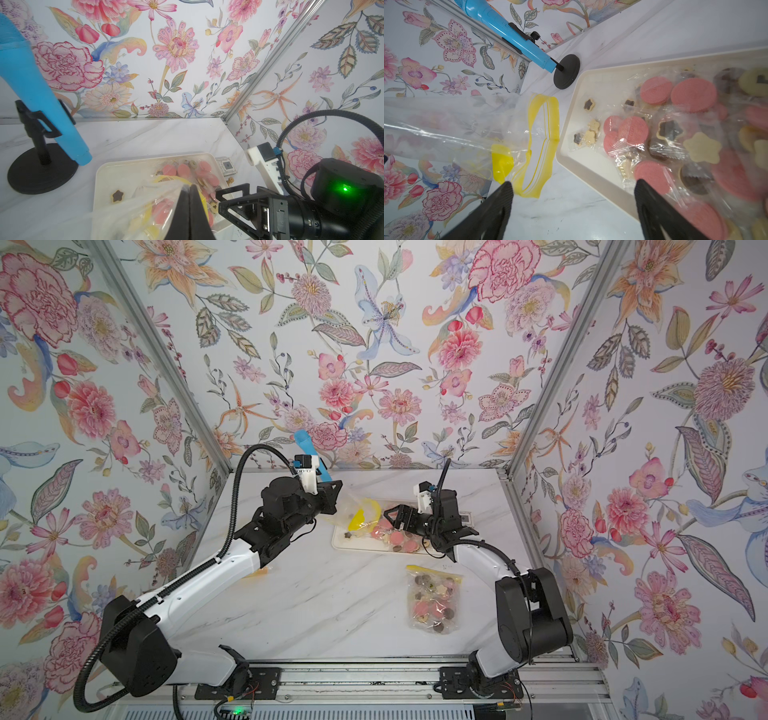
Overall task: Pour cookies out of the ziploc bag
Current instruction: Place the ziploc bag at the center of the board.
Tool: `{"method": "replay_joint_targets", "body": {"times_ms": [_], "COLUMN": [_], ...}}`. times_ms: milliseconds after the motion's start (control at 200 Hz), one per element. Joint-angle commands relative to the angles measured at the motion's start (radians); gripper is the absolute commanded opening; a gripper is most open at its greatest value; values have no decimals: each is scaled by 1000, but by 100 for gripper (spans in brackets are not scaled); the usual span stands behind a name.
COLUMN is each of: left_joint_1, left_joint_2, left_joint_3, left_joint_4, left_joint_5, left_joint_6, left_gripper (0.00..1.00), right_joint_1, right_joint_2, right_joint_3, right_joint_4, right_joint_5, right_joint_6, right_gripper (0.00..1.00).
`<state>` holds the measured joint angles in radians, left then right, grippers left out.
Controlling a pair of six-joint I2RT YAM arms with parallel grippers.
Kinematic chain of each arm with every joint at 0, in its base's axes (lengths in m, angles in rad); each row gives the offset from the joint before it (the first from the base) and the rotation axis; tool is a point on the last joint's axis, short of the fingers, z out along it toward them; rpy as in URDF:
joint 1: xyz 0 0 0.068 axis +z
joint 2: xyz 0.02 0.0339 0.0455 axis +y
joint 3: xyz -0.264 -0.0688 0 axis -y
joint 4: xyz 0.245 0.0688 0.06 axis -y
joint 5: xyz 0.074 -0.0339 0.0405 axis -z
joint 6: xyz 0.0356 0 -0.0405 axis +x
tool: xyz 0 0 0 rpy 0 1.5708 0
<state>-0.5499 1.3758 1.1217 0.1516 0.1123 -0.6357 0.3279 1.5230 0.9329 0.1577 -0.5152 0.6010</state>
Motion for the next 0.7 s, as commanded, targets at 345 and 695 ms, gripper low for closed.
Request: {"method": "replay_joint_targets", "body": {"times_ms": [345,695], "left_joint_1": [145,227], "left_joint_2": [-183,-203], "left_joint_3": [-191,-267], "left_joint_4": [16,63], "left_joint_5": [-142,-289], "left_joint_6": [39,178], "left_gripper": [0,0], "right_joint_1": [15,-57], "right_joint_2": [-201,-297], "right_joint_3": [-133,-232], "right_joint_4": [-83,-145], "right_joint_5": [76,53], "right_joint_6": [13,52], "right_gripper": [91,89]}}
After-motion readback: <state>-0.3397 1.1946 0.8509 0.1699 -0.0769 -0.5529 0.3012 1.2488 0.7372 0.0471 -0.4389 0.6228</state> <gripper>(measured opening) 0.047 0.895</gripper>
